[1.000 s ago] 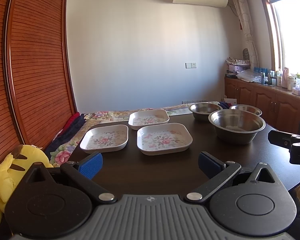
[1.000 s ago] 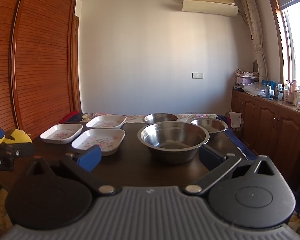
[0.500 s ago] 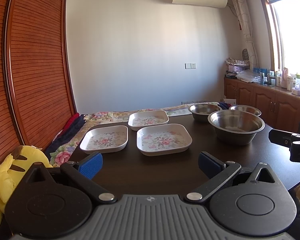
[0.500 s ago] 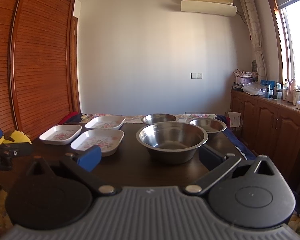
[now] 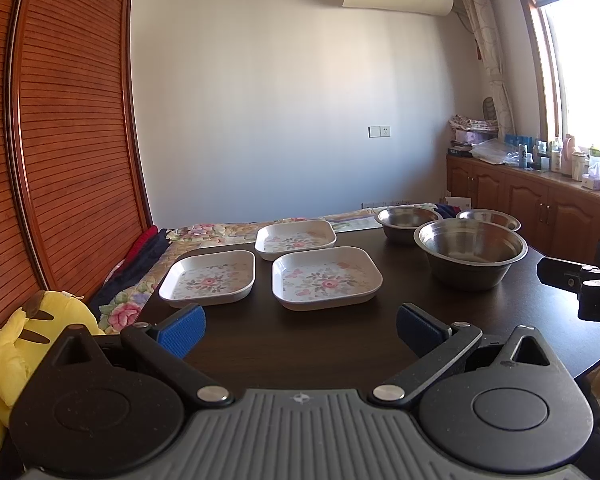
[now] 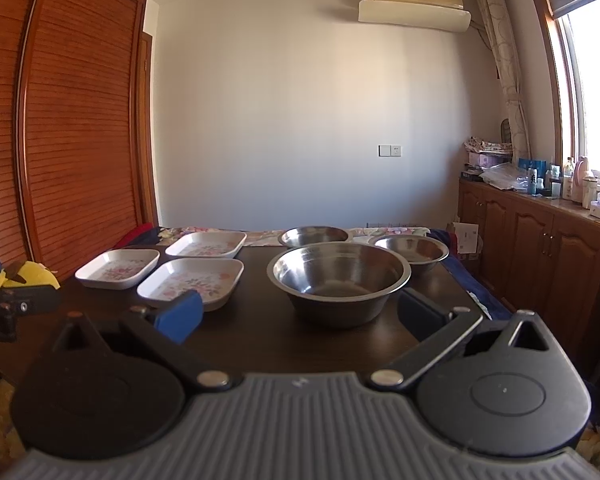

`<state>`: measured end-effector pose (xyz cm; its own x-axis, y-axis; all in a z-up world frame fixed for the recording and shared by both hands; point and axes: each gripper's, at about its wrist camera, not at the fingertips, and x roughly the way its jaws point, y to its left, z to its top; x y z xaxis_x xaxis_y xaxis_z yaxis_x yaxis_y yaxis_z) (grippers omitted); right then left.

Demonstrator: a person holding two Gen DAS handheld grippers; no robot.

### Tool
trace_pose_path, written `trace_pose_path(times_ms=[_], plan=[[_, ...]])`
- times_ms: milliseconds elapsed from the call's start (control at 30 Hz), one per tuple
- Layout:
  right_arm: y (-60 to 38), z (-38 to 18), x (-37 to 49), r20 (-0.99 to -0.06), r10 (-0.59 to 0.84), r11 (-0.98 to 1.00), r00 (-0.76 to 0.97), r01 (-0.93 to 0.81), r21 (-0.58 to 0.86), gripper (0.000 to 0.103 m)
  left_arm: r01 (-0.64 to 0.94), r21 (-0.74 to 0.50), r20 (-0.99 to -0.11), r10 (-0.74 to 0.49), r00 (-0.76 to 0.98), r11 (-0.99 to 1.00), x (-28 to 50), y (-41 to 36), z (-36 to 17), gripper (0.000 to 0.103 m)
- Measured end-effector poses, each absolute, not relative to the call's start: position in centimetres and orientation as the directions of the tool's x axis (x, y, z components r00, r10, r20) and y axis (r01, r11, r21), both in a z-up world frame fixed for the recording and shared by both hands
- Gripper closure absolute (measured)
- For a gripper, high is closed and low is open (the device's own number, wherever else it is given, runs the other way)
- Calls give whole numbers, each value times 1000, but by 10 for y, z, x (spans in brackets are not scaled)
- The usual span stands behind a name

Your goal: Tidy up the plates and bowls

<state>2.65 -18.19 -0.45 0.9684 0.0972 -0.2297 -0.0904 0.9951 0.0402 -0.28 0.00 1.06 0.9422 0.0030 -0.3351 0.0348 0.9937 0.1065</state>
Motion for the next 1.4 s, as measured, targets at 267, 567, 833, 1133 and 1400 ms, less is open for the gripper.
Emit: trace_pose_path(times_ms=[267,567,833,1133,1400], plan=[[-184,-5,26,-229,96,995,969,-89,41,0,33,105,-331,4,944,994,-5,1,9,0],[-185,-5,26,-227,97,995,969,-89,43,0,35,104,-335,2,942,994,-6,2,8,0],[-185,-8,32,-243,103,995,964,-97,37,0,36,97,-369,2,929,995,1,6,-3,0],[-174,-1,47,-250,148,988,957,-153,-3,0,37,96,-400,5,916,995,14,13,-9,0],[-164,12,62,-245,205,976,948,-217,-23,0,60,69,-412,-26,911,996,30,25,-8,0]])
